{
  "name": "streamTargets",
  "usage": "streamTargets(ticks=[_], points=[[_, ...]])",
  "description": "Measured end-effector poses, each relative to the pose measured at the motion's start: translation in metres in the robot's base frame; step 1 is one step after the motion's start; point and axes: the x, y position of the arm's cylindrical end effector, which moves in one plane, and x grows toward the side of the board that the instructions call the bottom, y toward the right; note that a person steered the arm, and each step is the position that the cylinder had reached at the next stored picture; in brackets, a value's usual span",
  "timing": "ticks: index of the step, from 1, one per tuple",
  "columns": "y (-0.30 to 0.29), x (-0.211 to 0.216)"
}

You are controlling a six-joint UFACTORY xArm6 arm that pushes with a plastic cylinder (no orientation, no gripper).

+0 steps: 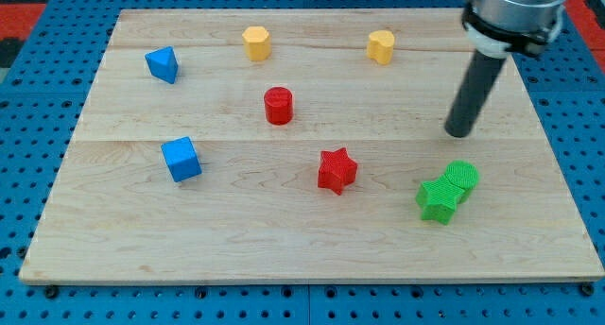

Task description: Place the red star bottom left to the green star

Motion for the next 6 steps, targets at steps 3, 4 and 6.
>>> streamTargets(ticks=[3,4,6], points=[[-0.159,0.052],[-0.126,0.061],[-0.157,0.065]])
